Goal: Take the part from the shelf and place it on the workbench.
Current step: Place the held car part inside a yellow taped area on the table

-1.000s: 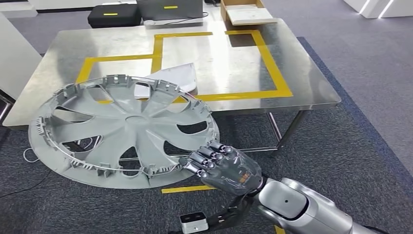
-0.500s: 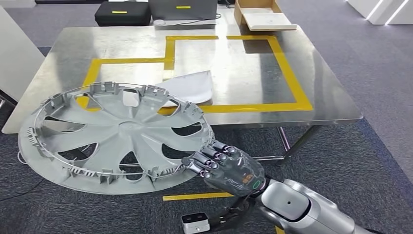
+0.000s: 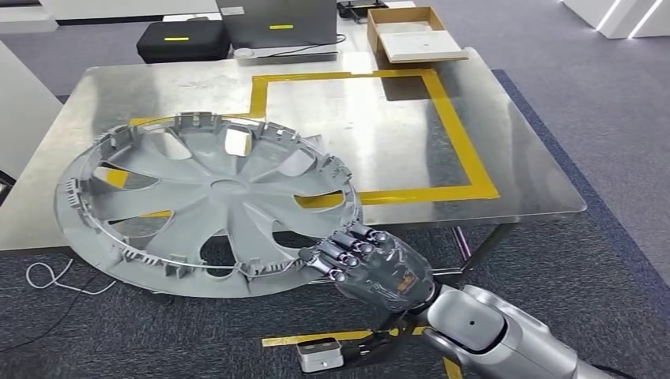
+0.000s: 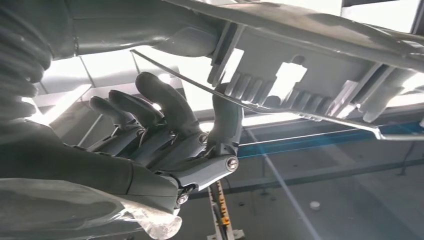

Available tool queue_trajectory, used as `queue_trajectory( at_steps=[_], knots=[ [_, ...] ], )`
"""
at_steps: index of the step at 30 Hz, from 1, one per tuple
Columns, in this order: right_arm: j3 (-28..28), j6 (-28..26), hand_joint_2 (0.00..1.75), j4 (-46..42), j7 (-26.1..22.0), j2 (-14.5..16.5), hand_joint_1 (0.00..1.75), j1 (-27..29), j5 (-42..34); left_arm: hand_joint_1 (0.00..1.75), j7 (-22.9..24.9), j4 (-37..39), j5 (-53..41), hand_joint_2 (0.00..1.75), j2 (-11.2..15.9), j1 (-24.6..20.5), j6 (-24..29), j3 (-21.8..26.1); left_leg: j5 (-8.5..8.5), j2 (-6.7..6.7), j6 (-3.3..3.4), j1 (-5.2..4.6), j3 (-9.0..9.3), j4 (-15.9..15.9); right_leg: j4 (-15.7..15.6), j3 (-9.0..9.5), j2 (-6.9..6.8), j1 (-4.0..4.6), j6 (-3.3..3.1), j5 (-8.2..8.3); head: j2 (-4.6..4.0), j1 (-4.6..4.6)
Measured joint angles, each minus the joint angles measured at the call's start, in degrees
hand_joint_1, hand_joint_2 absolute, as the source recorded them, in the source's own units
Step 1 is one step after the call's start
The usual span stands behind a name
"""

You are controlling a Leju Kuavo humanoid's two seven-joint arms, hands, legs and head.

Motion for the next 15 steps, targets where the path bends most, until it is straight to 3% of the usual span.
queue_trajectory(
  at_steps=[1,3,5,8,10,13,14,15],
  knots=[
    [-0.21,-0.01,1.75,0.03,0.03,0.02,1.75,-0.05,0.07,0.00,-0.01,0.00,-0.16,1.75,0.07,0.03,-0.11,0.00,1.16,0.03,-0.08,0.07,-0.18,-1.77,0.00,0.79,0.05,-0.06,0.13,-0.58,0.00,-0.02],
    [-0.53,-0.03,1.75,0.33,0.09,0.15,1.75,-0.53,0.34,0.00,-0.09,0.01,-0.57,1.75,0.21,0.04,-0.43,-0.01,6.97,0.18,0.00,0.12,0.66,-8.30,0.07,2.37,0.09,-0.13,0.64,-1.86,0.00,-0.02],
    [-0.79,-0.08,1.75,1.00,0.05,0.54,1.75,-1.49,0.66,0.00,-0.17,0.03,-0.99,1.75,0.29,-0.06,-0.74,-0.04,10.97,0.35,0.56,-0.10,1.39,-13.01,0.05,3.03,0.20,-0.08,1.43,-2.90,0.00,-0.04],
    [-1.32,-0.07,1.75,2.01,-0.04,1.29,1.75,-3.26,0.74,0.00,-0.23,0.05,-1.48,1.75,0.28,-0.27,-0.91,-0.15,11.44,0.23,1.75,-0.30,1.87,-14.16,0.46,3.00,0.29,-0.16,2.59,-3.00,0.00,0.00],
    [-1.73,0.08,1.75,3.04,-0.01,1.72,1.75,-4.81,0.66,0.00,-0.32,0.06,-1.97,1.75,0.34,-0.42,-1.14,-0.24,11.30,0.15,2.37,-0.10,2.59,-14.50,3.36,1.56,0.23,-0.20,3.07,-3.72,0.00,0.23],
    [-2.54,0.88,1.75,6.15,0.28,2.32,1.75,-8.27,1.04,0.00,-0.66,0.11,-2.88,1.75,0.49,-0.92,-1.86,-0.45,10.86,0.13,2.98,-0.07,3.01,-14.58,13.55,-4.98,0.18,-0.18,3.50,-8.01,0.00,0.57],
    [-2.91,1.11,1.75,7.63,0.37,2.45,1.75,-9.56,1.47,0.00,-0.81,0.14,-3.20,1.75,0.50,-1.07,-2.10,-0.58,10.70,0.11,3.07,-0.09,3.10,-14.57,16.08,-7.13,0.17,-0.19,3.56,-8.80,0.00,0.56],
    [-3.30,1.24,1.75,9.26,0.39,2.53,1.75,-10.91,1.96,0.00,-0.92,0.16,-3.53,1.75,0.49,-1.22,-2.27,-0.79,10.50,0.04,3.09,-0.10,3.27,-14.56,16.81,-8.44,0.17,-0.18,3.55,-8.36,0.00,0.59]
  ],
)
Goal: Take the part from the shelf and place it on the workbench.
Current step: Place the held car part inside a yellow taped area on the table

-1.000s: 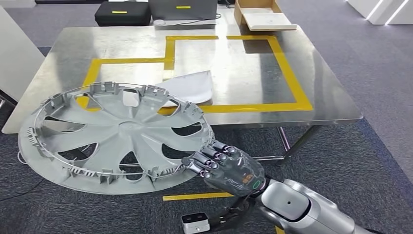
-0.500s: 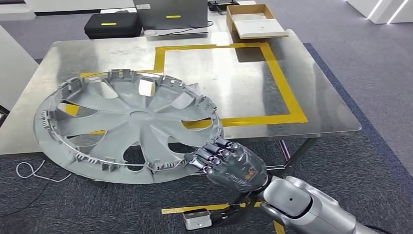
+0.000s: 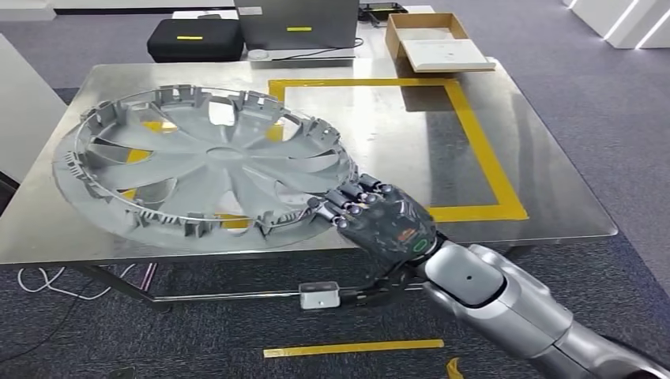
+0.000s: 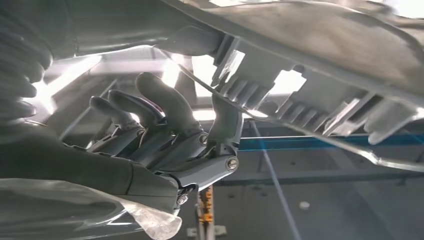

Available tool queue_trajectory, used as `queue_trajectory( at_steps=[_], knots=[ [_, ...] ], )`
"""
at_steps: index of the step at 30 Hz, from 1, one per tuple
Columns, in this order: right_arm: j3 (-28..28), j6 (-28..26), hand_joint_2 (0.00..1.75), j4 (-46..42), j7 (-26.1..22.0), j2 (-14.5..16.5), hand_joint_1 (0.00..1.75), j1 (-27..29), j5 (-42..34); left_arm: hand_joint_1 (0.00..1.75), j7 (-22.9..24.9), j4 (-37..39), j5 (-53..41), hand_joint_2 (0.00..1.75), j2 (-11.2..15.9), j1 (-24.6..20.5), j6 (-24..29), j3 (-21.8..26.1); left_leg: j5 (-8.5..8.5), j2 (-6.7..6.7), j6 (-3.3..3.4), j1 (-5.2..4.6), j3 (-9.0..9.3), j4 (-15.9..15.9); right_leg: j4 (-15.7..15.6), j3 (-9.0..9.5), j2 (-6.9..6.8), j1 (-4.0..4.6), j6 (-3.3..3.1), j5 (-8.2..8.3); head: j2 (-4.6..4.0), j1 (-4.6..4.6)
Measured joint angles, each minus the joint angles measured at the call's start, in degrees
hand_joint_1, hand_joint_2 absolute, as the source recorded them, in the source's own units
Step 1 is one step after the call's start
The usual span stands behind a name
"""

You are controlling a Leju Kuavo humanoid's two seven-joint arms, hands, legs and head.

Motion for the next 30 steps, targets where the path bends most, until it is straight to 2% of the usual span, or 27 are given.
queue_trajectory(
  at_steps=[1,3,4,5,6,9,11,13,14,15,16,17,18,19,20,21,22,24,25,26,28,29,30],
  knots=[
    [-0.41,0.02,1.75,2.07,-0.07,0.04,1.75,-1.59,0.57,0.00,-0.07,0.02,-0.33,1.75,-0.02,-0.18,-0.12,-0.27,-0.21,-0.08,-0.03,0.00,0.28,0.01,-1.39,-0.30,-0.01,0.00,-0.08,1.80,0.00,0.02],
    [-1.36,-0.11,1.75,6.83,-0.40,0.07,1.75,-5.11,1.22,0.00,0.01,0.06,-0.83,1.75,-0.11,-0.66,-0.21,-0.82,-0.64,-0.27,-0.29,0.00,0.96,0.00,-8.52,1.45,-0.10,0.01,-0.39,7.53,0.00,0.09],
    [-1.94,-0.36,1.75,9.29,-0.57,0.09,1.75,-6.85,1.26,0.00,0.09,0.08,-0.97,1.75,-0.15,-0.96,-0.22,-1.03,-0.79,-0.36,-0.50,-0.06,1.11,0.03,-12.07,2.42,-0.17,0.09,-0.61,9.15,0.00,0.15],
    [-2.49,-0.67,1.75,11.40,-0.75,0.18,1.75,-8.41,1.16,0.00,0.20,0.10,-1.03,1.75,-0.16,-1.24,-0.22,-1.16,-0.87,-0.41,-0.81,-0.11,1.08,0.02,-14.34,3.23,-0.19,0.20,-0.95,10.05,0.00,0.23],
    [-2.96,-1.03,1.75,13.20,-0.90,0.27,1.75,-9.73,1.07,0.00,0.29,0.13,-1.06,1.75,-0.16,-1.41,-0.22,-1.25,-0.84,-0.42,-1.20,-0.19,1.02,0.13,-15.38,3.57,-0.15,0.31,-1.33,10.22,0.00,0.29],
    [-3.65,-1.65,1.75,16.94,-1.15,0.76,1.75,-12.17,1.04,0.00,0.44,0.18,-1.08,1.75,-0.08,-1.57,-0.22,-1.45,-1.04,-0.29,-2.25,-0.27,0.99,0.79,-15.84,4.34,0.02,0.18,-2.51,10.85,0.00,0.38],
    [-3.87,-1.74,1.75,18.26,-1.17,1.11,1.75,-12.96,1.08,0.00,0.46,0.21,-1.09,1.75,-0.04,-1.75,-0.25,-1.65,-3.14,-0.16,-2.70,-0.17,-0.43,4.12,-16.01,4.80,-0.08,-0.06,-2.97,10.91,0.00,0.24],
    [-3.94,-1.73,1.75,19.23,-1.07,1.42,1.75,-13.40,1.26,0.00,0.48,0.25,-1.12,1.75,-0.07,-1.81,-0.30,-1.86,-6.64,-0.05,-3.08,-0.05,-3.74,11.10,-16.01,4.90,-0.13,0.02,-3.25,10.76,0.00,0.13],
    [-3.94,-1.58,1.75,19.76,-0.84,1.53,1.75,-13.48,1.52,0.00,0.49,0.26,-1.16,1.75,-0.08,-1.78,-0.32,-1.93,-7.87,-0.02,-3.20,-0.01,-5.30,14.14,-16.00,4.92,-0.13,0.08,-3.32,10.71,0.00,0.15],
    [-3.97,-1.28,1.75,20.38,-0.45,1.58,1.75,-13.58,1.98,0.00,0.50,0.26,-1.20,1.75,-0.08,-1.74,-0.34,-2.02,-8.10,-0.01,-3.24,-0.01,-6.14,15.55,-16.00,4.95,-0.12,0.14,-3.37,10.66,0.00,0.15],
    [-4.00,-0.85,1.75,21.28,0.08,1.60,1.75,-13.85,2.61,0.00,0.53,0.27,-1.25,1.75,-0.08,-1.73,-0.35,-2.11,-7.16,-0.01,-3.17,-0.04,-5.99,14.76,-15.99,4.99,-0.08,0.18,-3.37,10.64,0.00,0.14],
    [-4.04,-0.39,1.75,22.59,0.63,1.60,1.75,-14.40,3.28,0.00,0.55,0.27,-1.28,1.75,-0.07,-1.74,-0.33,-2.19,-5.22,-0.01,-2.97,-0.08,-4.87,11.90,-15.99,5.07,-0.04,0.21,-3.36,10.61,0.00,0.14],
    [-4.10,-0.05,1.75,24.24,1.18,1.59,1.75,-15.21,3.91,0.00,0.56,0.27,-1.24,1.75,-0.06,-1.78,-0.28,-2.25,-2.84,0.00,-2.59,-0.16,-3.19,7.84,-15.99,5.14,-0.01,0.23,-3.32,10.58,0.00,0.13],
    [-4.19,0.06,1.75,26.38,1.70,1.57,1.75,-16.21,4.34,0.00,0.56,0.28,-1.14,1.75,-0.05,-1.84,-0.21,-2.28,-1.36,0.04,-2.25,-0.30,-1.67,4.05,-15.97,5.17,0.02,0.30,-3.20,10.55,0.00,0.14],
    [-4.34,-0.09,1.75,28.76,2.17,1.51,1.75,-17.26,4.56,0.00,0.50,0.28,-0.96,1.75,-0.06,-1.90,-0.13,-2.29,-0.61,0.06,-1.95,-0.44,-0.55,1.37,-15.95,5.11,0.03,0.36,-3.00,10.53,0.00,0.15],
    [-4.57,-0.44,1.75,31.17,2.57,1.43,1.75,-18.18,4.64,0.00,0.40,0.29,-0.74,1.75,-0.08,-1.89,-0.04,-2.30,-0.30,0.07,-1.67,-0.58,-0.05,0.05,-15.94,5.03,0.03,0.41,-2.71,10.48,0.00,0.18],
    [-4.90,-0.91,1.75,33.63,2.90,1.27,1.75,-18.91,4.57,0.00,0.26,0.30,-0.49,1.75,-0.10,-1.81,0.07,-2.30,-0.52,0.08,-1.50,-0.69,0.02,-0.15,-15.99,5.00,0.01,0.45,-2.37,10.47,0.00,0.20],
    [-5.74,-1.71,1.75,37.60,3.27,0.65,1.75,-19.90,4.23,0.00,-0.05,0.30,-0.14,1.75,-0.20,-1.53,0.38,-2.28,0.31,0.07,-0.87,-0.51,0.26,-0.50,-16.03,5.02,-0.04,0.48,-1.62,10.22,0.00,0.24],
    [-6.24,-2.01,1.75,39.29,3.44,0.27,1.75,-20.34,3.98,0.00,-0.16,0.30,-0.02,1.75,-0.21,-1.44,0.53,-2.27,0.48,0.08,-0.58,-0.36,0.44,-0.77,-15.27,4.63,-0.07,0.49,-1.32,9.57,0.00,0.33],
    [-6.71,-2.16,1.75,40.80,3.59,-0.12,1.75,-20.78,3.75,0.00,-0.23,0.30,0.04,1.75,-0.21,-1.40,0.64,-2.26,0.65,0.10,-0.30,-0.20,0.59,-1.06,-13.35,3.64,-0.08,0.48,-1.05,8.41,0.00,0.44],
    [-7.39,-2.28,1.75,43.59,3.83,-0.80,1.75,-21.27,3.38,0.00,-0.28,0.31,0.12,1.75,-0.18,-1.30,0.75,-2.25,0.66,0.12,0.00,-0.14,0.66,-1.19,-6.44,0.09,-0.09,0.35,-0.66,5.19,0.00,0.61],
    [-7.62,-2.26,1.75,44.75,3.95,-1.20,1.75,-21.17,3.20,0.00,-0.28,0.31,0.13,1.75,-0.20,-1.18,0.74,-2.24,0.60,0.12,0.09,-0.15,0.66,-1.17,-2.95,-1.78,-0.09,0.31,-0.49,4.06,0.00,0.61],
    [-7.87,-2.29,1.75,45.69,4.05,-1.59,1.75,-20.90,2.97,0.00,-0.28,0.32,0.13,1.75,-0.23,-1.02,0.70,-2.24,0.54,0.11,0.15,-0.16,0.67,-1.14,-0.93,-3.03,-0.09,0.27,-0.36,3.85,0.00,0.62]
  ],
)
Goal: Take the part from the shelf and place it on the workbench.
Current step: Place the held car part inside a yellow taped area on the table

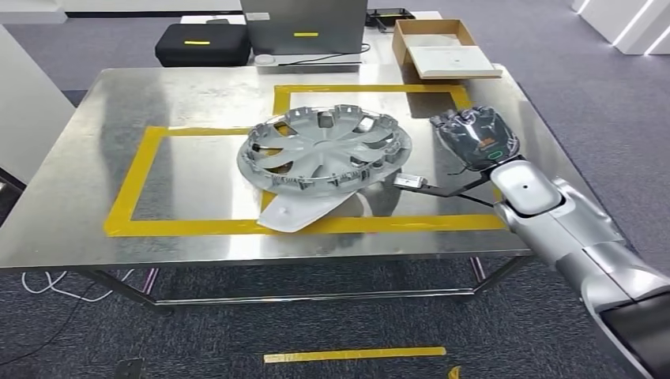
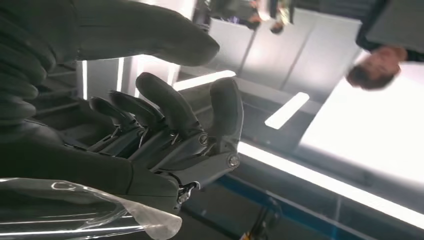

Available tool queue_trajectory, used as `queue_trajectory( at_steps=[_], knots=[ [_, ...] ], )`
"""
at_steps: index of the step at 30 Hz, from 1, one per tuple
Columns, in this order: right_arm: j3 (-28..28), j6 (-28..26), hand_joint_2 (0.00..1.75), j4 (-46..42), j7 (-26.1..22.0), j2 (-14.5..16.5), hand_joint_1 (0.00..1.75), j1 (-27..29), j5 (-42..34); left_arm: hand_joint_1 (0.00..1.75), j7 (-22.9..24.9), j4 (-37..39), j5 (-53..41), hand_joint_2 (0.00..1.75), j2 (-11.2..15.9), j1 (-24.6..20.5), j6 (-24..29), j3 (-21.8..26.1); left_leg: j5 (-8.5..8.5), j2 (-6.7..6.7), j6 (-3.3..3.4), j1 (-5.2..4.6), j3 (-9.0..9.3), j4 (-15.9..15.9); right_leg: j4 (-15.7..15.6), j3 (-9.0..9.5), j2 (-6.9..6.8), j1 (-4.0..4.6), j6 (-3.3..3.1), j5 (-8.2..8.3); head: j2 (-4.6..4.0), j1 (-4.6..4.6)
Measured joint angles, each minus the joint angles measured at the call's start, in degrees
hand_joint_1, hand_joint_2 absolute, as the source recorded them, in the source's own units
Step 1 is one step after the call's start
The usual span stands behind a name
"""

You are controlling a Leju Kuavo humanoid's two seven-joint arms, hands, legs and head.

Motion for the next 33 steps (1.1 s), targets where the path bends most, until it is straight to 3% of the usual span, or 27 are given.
queue_trajectory(
  at_steps=[1,2,3,5,6,10,12,14,15,16,17,19,21,24,26,27,30,31,32,33],
  knots=[
    [-0.30,-0.09,1.75,0.72,0.11,-0.39,1.75,0.31,-0.36,0.00,-0.01,0.01,-0.02,1.75,-0.04,0.16,-0.07,0.00,-0.08,-0.01,0.03,0.00,0.02,0.04,0.05,-0.34,-0.01,-0.05,0.08,0.77,0.00,0.02],
    [-0.71,-0.34,1.75,1.22,0.18,-0.74,1.75,0.60,-0.89,0.00,-0.04,0.01,-0.04,1.75,-0.11,0.30,-0.16,0.00,-0.19,-0.02,0.00,0.00,0.05,0.11,-2.21,0.46,-0.03,-0.11,0.09,2.54,0.00,0.01],
    [-1.24,-0.83,1.75,1.48,0.17,-1.04,1.75,0.87,-1.58,0.00,-0.09,0.02,-0.06,1.75,-0.20,0.39,-0.25,0.00,-0.35,-0.03,-0.12,0.00,0.10,0.22,-6.19,2.16,-0.08,-0.18,0.06,4.78,0.00,0.02],
    [-2.56,-2.30,1.75,1.43,-0.18,-1.42,1.75,1.64,-3.53,0.00,-0.25,0.02,-0.07,1.75,-0.32,0.45,-0.38,0.00,-0.68,-0.06,-0.60,-0.19,0.04,0.53,-13.22,5.73,-0.14,-0.10,-0.23,7.38,0.01,-0.03],
    [-3.40,-3.01,1.75,0.88,-0.62,-1.53,1.75,2.48,-4.73,0.00,-0.37,0.02,-0.07,1.75,-0.36,0.48,-0.42,0.00,-0.76,-0.07,-0.86,-0.27,0.01,0.64,-14.92,6.70,-0.14,-0.01,-0.46,7.69,0.01,-0.07],
    [-8.52,-4.12,1.75,-6.56,-4.08,-1.79,1.75,8.79,-9.70,0.00,-1.15,0.02,0.23,1.75,-0.50,0.74,-0.42,0.03,-1.52,-0.06,-1.88,-0.22,-0.07,1.22,-15.54,7.31,-0.16,-0.05,-1.62,7.56,0.00,-0.18],
    [-11.76,-4.34,1.75,-12.15,-6.12,-1.57,1.75,12.33,-11.92,0.00,-1.38,0.02,0.47,1.75,-0.51,0.81,-0.41,0.09,-4.25,0.01,-2.53,-0.10,-1.85,5.55,-15.70,7.62,-0.31,-0.28,-2.22,7.47,0.00,-0.37],
    [-14.93,-4.49,1.75,-18.00,-9.02,-0.80,1.75,16.50,-14.71,0.00,-1.46,0.02,0.76,1.75,-0.59,0.95,-0.32,0.16,-7.59,0.05,-2.93,0.03,-5.12,12.98,-15.70,7.86,-0.41,-0.23,-2.60,7.25,0.00,-0.49],
    [-16.61,-4.51,1.75,-21.34,-11.07,-0.13,1.75,19.04,-16.68,0.00,-1.50,0.03,1.03,1.75,-0.66,1.10,-0.21,0.23,-8.35,0.05,-2.99,0.05,-6.29,15.57,-15.69,8.00,-0.43,-0.20,-2.68,7.14,0.00,-0.47],
    [-18.39,-4.51,1.75,-25.03,-13.32,0.72,1.75,21.95,-19.01,0.00,-1.56,0.03,1.34,1.75,-0.75,1.28,-0.06,0.36,-8.05,0.06,-2.97,0.05,-6.61,16.27,-15.68,8.14,-0.46,-0.17,-2.71,7.02,0.00,-0.49],
    [-20.15,-4.53,1.75,-28.86,-15.46,1.66,1.75,25.00,-21.34,0.00,-1.67,0.04,1.68,1.75,-0.85,1.48,0.10,0.57,-6.73,0.06,-2.85,0.04,-5.87,14.70,-15.68,8.32,-0.46,-0.14,-2.68,6.88,0.00,-0.48],
    [-23.29,-4.58,1.75,-36.14,-18.45,3.49,1.75,30.56,-24.94,0.00,-1.91,0.04,2.14,1.75,-0.93,1.80,0.37,1.09,-3.01,0.03,-2.28,-0.08,-2.37,7.41,-15.66,8.69,-0.44,-0.08,-2.50,6.59,0.00,-0.48],
    [-25.51,-4.62,1.75,-41.52,-19.64,4.75,1.75,34.45,-26.40,0.00,-2.03,0.04,2.31,1.75,-1.00,1.95,0.49,1.49,-1.42,0.00,-1.75,-0.30,0.36,1.71,-15.58,8.80,-0.36,0.05,-2.07,6.32,0.00,-0.45],
    [-27.85,-4.62,1.75,-46.78,-20.23,5.65,1.75,37.93,-26.89,0.00,-2.07,0.04,2.38,1.75,-1.27,2.11,0.58,1.75,-1.55,0.00,-1.11,-0.45,1.02,0.29,-15.75,8.76,-0.32,-0.08,-1.04,6.16,0.00,-0.43],
    [-28.95,-4.62,1.75,-48.95,-20.60,5.87,1.75,39.10,-27.22,0.00,-2.08,0.04,2.45,1.75,-1.40,2.13,0.62,1.88,-1.27,0.09,-0.47,-0.26,1.39,-0.26,-14.30,8.04,-0.25,-0.21,-0.44,4.94,0.01,-0.32],
    [-29.40,-4.62,1.75,-49.68,-20.78,5.91,1.75,39.49,-27.50,0.00,-2.09,0.04,2.49,1.75,-1.44,2.08,0.64,1.92,-1.15,0.15,-0.20,-0.16,1.54,-0.47,-12.00,6.95,-0.21,-0.26,-0.23,3.52,0.01,-0.26],
    [-31.12,-4.62,1.75,-52.06,-22.96,6.43,1.75,42.53,-31.96,0.00,-2.11,0.03,2.72,1.75,-1.64,2.05,0.78,2.10,-1.20,0.13,0.16,-0.25,1.58,-0.46,-1.21,1.92,-0.17,-0.27,0.21,-1.15,0.00,-0.18],
    [-31.90,-4.63,1.75,-53.40,-24.45,6.70,1.75,44.67,-35.21,0.00,-2.16,0.03,2.82,1.75,-1.77,2.12,0.88,2.27,-1.26,-0.02,0.20,-0.26,1.61,-0.44,0.52,1.04,-0.17,-0.27,0.30,-1.31,0.00,-0.13],
    [-32.71,-4.63,1.75,-54.90,-26.19,6.97,1.75,46.84,-39.06,0.00,-2.25,0.02,2.92,1.75,-1.90,2.27,1.00,2.49,-1.34,-0.17,0.20,-0.27,1.66,-0.40,-0.02,1.20,-0.17,-0.27,0.30,-0.37,0.00,-0.08],
    [-33.48,-4.64,1.75,-56.42,-27.96,7.20,1.75,48.81,-42.95,0.00,-2.41,0.02,3.07,1.75,-2.06,2.43,1.09,2.72,-1.45,-0.28,0.14,-0.27,1.73,-0.34,-2.58,2.35,-0.20,-0.27,0.25,1.35,0.00,-0.04]
  ],
)
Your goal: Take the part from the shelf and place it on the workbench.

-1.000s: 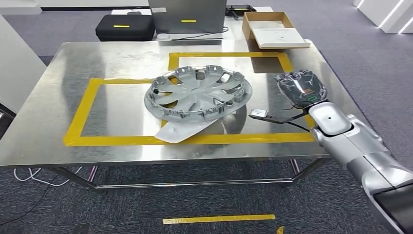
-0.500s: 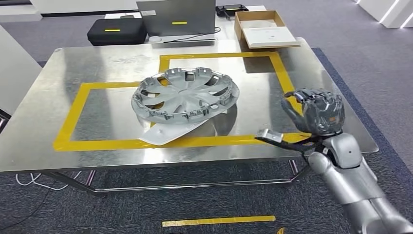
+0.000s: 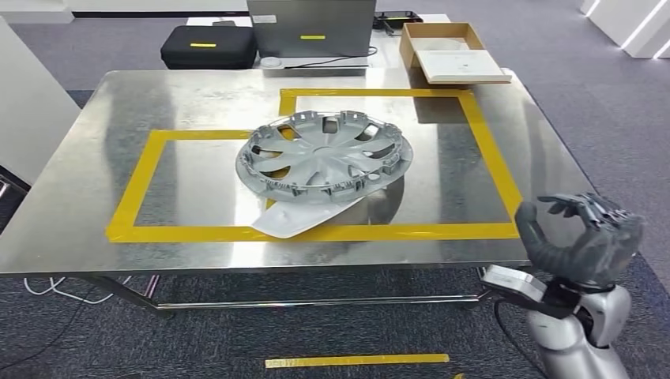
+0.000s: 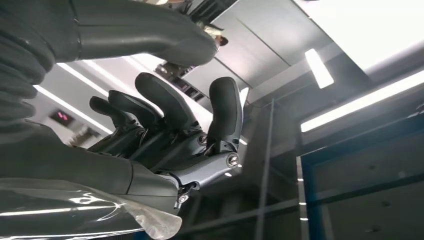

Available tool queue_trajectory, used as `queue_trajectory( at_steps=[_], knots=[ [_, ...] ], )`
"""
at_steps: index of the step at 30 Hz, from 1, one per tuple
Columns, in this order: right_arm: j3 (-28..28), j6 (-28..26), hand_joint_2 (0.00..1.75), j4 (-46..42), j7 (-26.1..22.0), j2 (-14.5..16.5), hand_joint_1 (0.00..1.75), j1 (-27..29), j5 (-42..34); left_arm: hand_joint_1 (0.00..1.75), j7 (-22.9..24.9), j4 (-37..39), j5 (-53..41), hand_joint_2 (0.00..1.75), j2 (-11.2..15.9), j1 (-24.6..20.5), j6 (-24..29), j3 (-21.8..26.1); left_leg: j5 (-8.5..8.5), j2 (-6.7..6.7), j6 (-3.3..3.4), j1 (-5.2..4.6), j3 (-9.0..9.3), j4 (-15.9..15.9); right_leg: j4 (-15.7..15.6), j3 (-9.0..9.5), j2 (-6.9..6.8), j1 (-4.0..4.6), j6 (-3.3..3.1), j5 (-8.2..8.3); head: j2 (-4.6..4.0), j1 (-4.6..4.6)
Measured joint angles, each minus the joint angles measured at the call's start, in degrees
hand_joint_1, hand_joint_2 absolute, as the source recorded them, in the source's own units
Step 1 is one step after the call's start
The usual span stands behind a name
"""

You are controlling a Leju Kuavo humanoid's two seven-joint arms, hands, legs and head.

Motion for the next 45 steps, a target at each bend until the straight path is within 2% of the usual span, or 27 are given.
queue_trajectory(
  at_steps=[2,4,7,8,9,11,13,17,18,19,20,22,23,25,28,29,30,31,34,35,36,38,39,40,43,44,45],
  knots=[
    [-1.48,0.05,0.87,-3.08,-3.45,0.28,0.87,3.91,-7.44,0.00,-0.57,-0.02,0.31,1.75,-0.26,0.21,0.11,0.37,-0.36,-0.12,-0.37,-0.13,0.08,0.29,-7.83,3.86,-0.22,0.08,-0.25,3.37,0.00,0.06],
    [-3.32,0.53,0.00,-6.21,-6.96,0.85,0.00,8.92,-14.44,0.00,-1.25,-0.07,0.64,1.75,-0.57,0.27,0.18,0.78,-0.68,-0.30,-0.87,-0.34,0.07,0.58,-12.50,6.59,-0.32,0.21,-0.75,4.28,0.00,0.09],
    [-7.05,2.86,0.00,-9.58,-11.77,3.41,0.00,15.71,-21.19,0.00,-1.76,-0.19,0.35,0.44,-1.11,0.58,-0.22,1.38,-1.12,-0.24,-1.62,-0.40,0.24,0.78,-13.14,7.24,-0.07,0.12,-1.64,4.07,0.01,0.08],
    [-8.50,4.05,0.00,-10.65,-12.88,4.65,0.00,17.67,-22.33,0.00,-1.86,-0.31,0.12,0.00,-1.27,0.66,-0.33,1.48,-1.93,-0.12,-1.91,-0.36,0.05,1.66,-13.24,7.43,-0.08,0.01,-1.97,4.08,0.01,-0.01],
    [-10.03,5.50,0.00,-11.74,-13.61,5.96,0.00,19.45,-23.44,0.00,-1.94,-0.48,-0.03,0.00,-1.46,0.71,-0.27,1.56,-3.36,-0.03,-2.23,-0.30,-0.63,3.69,-13.37,7.64,-0.15,-0.11,-2.28,4.07,0.01,-0.07],
    [-13.59,9.87,0.00,-13.69,-13.83,9.03,0.00,21.97,-26.96,0.00,-2.03,-1.05,0.13,0.00,-1.96,0.83,0.26,1.82,-7.30,0.12,-2.71,-0.08,-3.46,10.77,-13.40,7.86,-0.23,-0.11,-2.69,3.92,0.00,-0.21],
    [-17.30,15.04,0.00,-14.70,-12.94,11.96,0.00,22.93,-31.05,0.00,-1.79,-1.72,0.39,0.00,-2.58,0.94,0.72,2.18,-9.70,0.14,-2.91,0.02,-5.99,16.83,-13.37,7.93,-0.18,-0.06,-2.81,3.89,0.00,-0.20],
    [-19.54,18.22,0.00,-14.93,-11.95,13.60,0.00,23.05,-33.40,0.00,-1.46,-2.14,0.51,0.00,-2.96,1.02,0.85,2.46,-9.93,0.15,-2.95,0.03,-6.60,18.41,-13.33,7.97,-0.13,-0.06,-2.83,3.97,0.00,-0.20],
    [-20.09,18.93,0.00,-14.93,-11.66,13.96,0.00,23.03,-33.87,0.00,-1.36,-2.24,0.53,0.00,-3.01,1.04,0.86,2.55,-9.74,0.15,-2.93,0.03,-6.49,18.25,-13.32,7.98,-0.12,-0.06,-2.83,4.01,0.00,-0.20],
    [-22.00,20.81,0.00,-14.86,-10.74,15.12,0.00,22.95,-34.14,0.00,-1.12,-2.63,0.49,0.00,-3.21,1.06,0.85,2.73,-8.33,0.15,-2.79,0.03,-5.30,15.90,-13.29,8.01,-0.07,-0.05,-2.82,4.03,0.00,-0.20],
    [-25.49,22.97,0.00,-14.14,-9.51,16.92,0.00,22.72,-33.46,0.00,-0.79,-3.41,0.44,0.00,-3.68,1.08,0.70,3.03,-6.39,0.13,-2.46,-0.06,-3.06,11.40,-13.18,8.00,-0.01,0.06,-2.70,4.01,0.00,-0.20],
    [-34.51,26.28,0.00,-10.70,-7.49,21.07,0.00,22.16,-30.24,0.00,0.06,-5.62,0.31,0.00,-5.17,1.30,0.42,3.91,-2.49,0.07,-1.53,-0.31,1.04,2.65,-13.11,7.91,0.09,0.14,-1.89,4.26,0.00,-0.16],
    [-37.91,26.48,0.00,-8.80,-7.23,22.34,0.00,21.95,-28.58,0.00,0.29,-6.52,0.30,0.00,-5.91,1.42,0.31,4.25,-1.62,0.12,-1.02,-0.33,1.94,0.32,-12.98,7.73,0.13,0.15,-1.38,4.18,0.00,-0.15],
    [-40.84,26.32,0.00,-6.83,-7.29,23.40,0.00,21.87,-27.69,0.00,0.45,-7.47,0.29,0.00,-6.67,1.56,0.38,4.56,-0.80,0.31,-0.18,-0.18,1.48,-0.14,-11.13,6.72,0.16,0.02,-0.68,2.10,0.00,0.01],
    [-42.60,26.21,0.00,-5.32,-7.27,24.00,0.00,21.58,-27.55,0.00,0.45,-8.14,0.25,0.00,-7.15,1.53,0.40,4.66,0.28,0.65,0.47,-0.25,0.19,-0.27,-1.08,3.23,0.14,-0.05,-0.11,-4.84,0.00,0.20],
    [-42.95,26.16,0.00,-4.93,-7.27,24.14,0.00,21.57,-27.54,0.00,0.46,-8.26,0.21,0.00,-7.25,1.54,0.40,4.70,0.64,0.73,0.48,-0.30,-0.31,-0.25,1.62,2.64,0.14,-0.06,0.02,-5.98,0.00,0.19],
    [-43.19,26.11,0.00,-4.66,-7.27,24.26,0.00,21.58,-27.54,0.00,0.47,-8.38,0.17,0.00,-7.32,1.54,0.40,4.75,1.02,0.76,0.44,-0.34,-0.78,-0.22,2.33,3.02,0.13,-0.07,0.08,-5.95,0.00,0.19],
    [-43.36,26.08,0.00,-4.44,-7.27,24.34,0.00,21.58,-27.53,0.00,0.48,-8.48,0.15,0.00,-7.41,1.53,0.40,4.82,1.39,0.78,0.34,-0.35,-1.23,-0.20,0.69,4.59,0.12,-0.08,0.10,-4.85,0.00,0.20],
    [-43.68,26.05,0.00,-4.02,-7.10,24.40,0.00,21.34,-27.46,0.00,0.57,-8.72,0.06,0.00,-7.64,1.53,0.42,4.95,2.43,0.75,-0.33,-0.44,-2.29,0.06,-11.76,13.06,0.15,-0.11,-0.11,-0.95,0.01,0.17],
    [-43.78,26.03,0.00,-3.84,-6.77,24.45,0.00,21.30,-27.35,0.00,0.73,-8.82,-0.04,0.00,-7.70,1.53,0.46,4.98,2.79,0.72,-0.65,-0.50,-2.50,0.18,-14.47,14.62,0.23,-0.06,-0.33,-0.55,0.01,0.17],
    [-43.86,25.96,0.00,-3.58,-6.29,24.55,0.00,21.31,-27.19,0.00,1.01,-8.95,-0.19,0.00,-7.79,1.52,0.51,5.01,3.18,0.70,-0.99,-0.55,-2.65,0.26,-15.64,15.14,0.33,0.04,-0.65,-0.55,0.01,0.21],
    [-44.10,25.37,0.00,-2.74,-5.11,24.79,0.00,21.48,-26.86,0.00,1.70,-9.19,-0.61,0.00,-7.91,1.57,0.63,5.11,3.95,0.62,-1.67,-0.49,-2.80,0.23,-15.68,14.35,0.35,0.10,-1.42,0.00,0.02,0.29],
    [-44.27,24.76,0.00,-1.79,-4.46,24.94,0.00,21.37,-26.52,0.00,2.15,-9.36,-0.90,0.00,-7.98,1.64,0.67,5.23,3.60,0.58,-2.01,-0.40,-3.01,0.46,-15.67,13.99,0.23,0.06,-1.85,0.41,0.02,0.29],
    [-44.52,23.97,0.00,-0.36,-3.80,25.06,0.00,21.14,-25.83,0.00,2.60,-9.60,-1.24,0.00,-8.02,1.74,0.72,5.39,2.26,0.54,-2.32,-0.34,-3.31,1.35,-15.75,13.57,0.11,0.00,-2.29,0.94,0.02,0.18],
    [-45.84,21.42,0.00,6.65,-2.56,25.41,0.00,20.10,-19.23,0.00,4.14,-10.40,-2.71,0.00,-8.15,1.92,1.26,5.89,-6.15,0.52,-2.99,-0.20,-4.90,10.00,-15.70,11.79,-0.19,0.03,-3.02,2.60,0.02,-0.09],
    [-46.75,20.48,0.00,10.16,-2.59,25.47,0.00,19.19,-15.37,0.00,4.44,-10.50,-3.13,0.00,-8.10,1.91,1.54,6.03,-7.96,0.52,-3.06,-0.19,-5.10,13.18,-15.59,11.24,-0.22,0.10,-3.03,3.14,0.02,-0.11],
    [-47.98,19.47,0.00,14.31,-2.72,25.43,0.00,17.87,-11.26,0.00,4.52,-10.50,-3.46,0.00,-7.97,1.84,1.79,6.17,-8.39,0.52,-3.03,-0.20,-4.73,15.03,-15.42,10.59,-0.24,0.17,-3.00,3.67,0.02,-0.14]
  ],
)
